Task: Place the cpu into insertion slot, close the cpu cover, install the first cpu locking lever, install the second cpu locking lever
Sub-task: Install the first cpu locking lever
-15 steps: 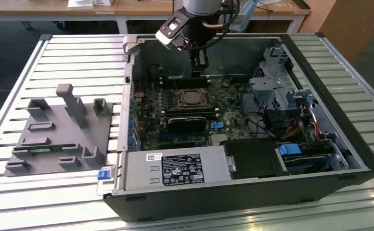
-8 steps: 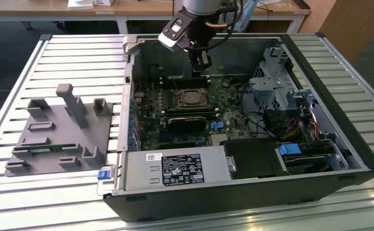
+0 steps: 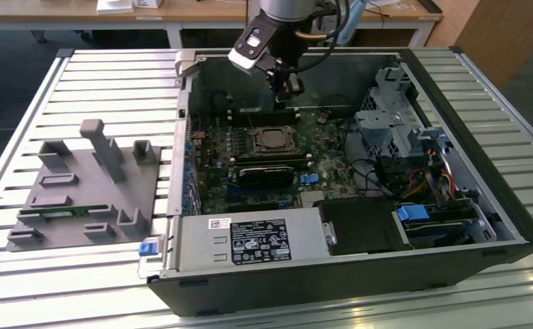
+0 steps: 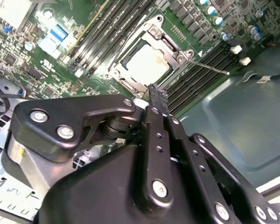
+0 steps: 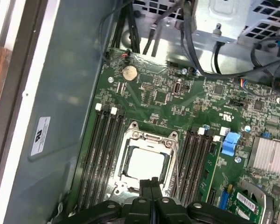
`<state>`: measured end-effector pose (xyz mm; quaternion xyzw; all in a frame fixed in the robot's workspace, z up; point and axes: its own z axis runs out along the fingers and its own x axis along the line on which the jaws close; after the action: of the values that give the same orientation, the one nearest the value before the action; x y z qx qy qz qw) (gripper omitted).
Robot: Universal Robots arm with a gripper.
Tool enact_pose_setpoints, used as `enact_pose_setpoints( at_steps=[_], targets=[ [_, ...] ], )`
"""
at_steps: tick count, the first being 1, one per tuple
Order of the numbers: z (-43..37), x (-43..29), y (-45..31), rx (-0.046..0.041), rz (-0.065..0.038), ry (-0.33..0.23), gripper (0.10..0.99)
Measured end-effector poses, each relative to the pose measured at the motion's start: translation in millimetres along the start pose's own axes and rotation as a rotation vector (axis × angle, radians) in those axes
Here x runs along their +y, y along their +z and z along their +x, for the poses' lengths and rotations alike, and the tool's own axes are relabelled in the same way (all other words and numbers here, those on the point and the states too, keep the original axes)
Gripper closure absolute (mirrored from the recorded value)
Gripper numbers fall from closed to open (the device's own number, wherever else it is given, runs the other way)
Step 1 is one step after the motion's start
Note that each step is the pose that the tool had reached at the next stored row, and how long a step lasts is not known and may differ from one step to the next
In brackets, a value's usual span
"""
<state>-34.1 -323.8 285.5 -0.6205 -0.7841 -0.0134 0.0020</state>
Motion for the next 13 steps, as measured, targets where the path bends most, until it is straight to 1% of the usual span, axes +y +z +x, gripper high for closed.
enact_pose_setpoints(
  at_steps=[13],
  targets=[
    [0.0, 0.0, 0.0, 0.0015, 0.002, -0.081, 0.980]
  ],
)
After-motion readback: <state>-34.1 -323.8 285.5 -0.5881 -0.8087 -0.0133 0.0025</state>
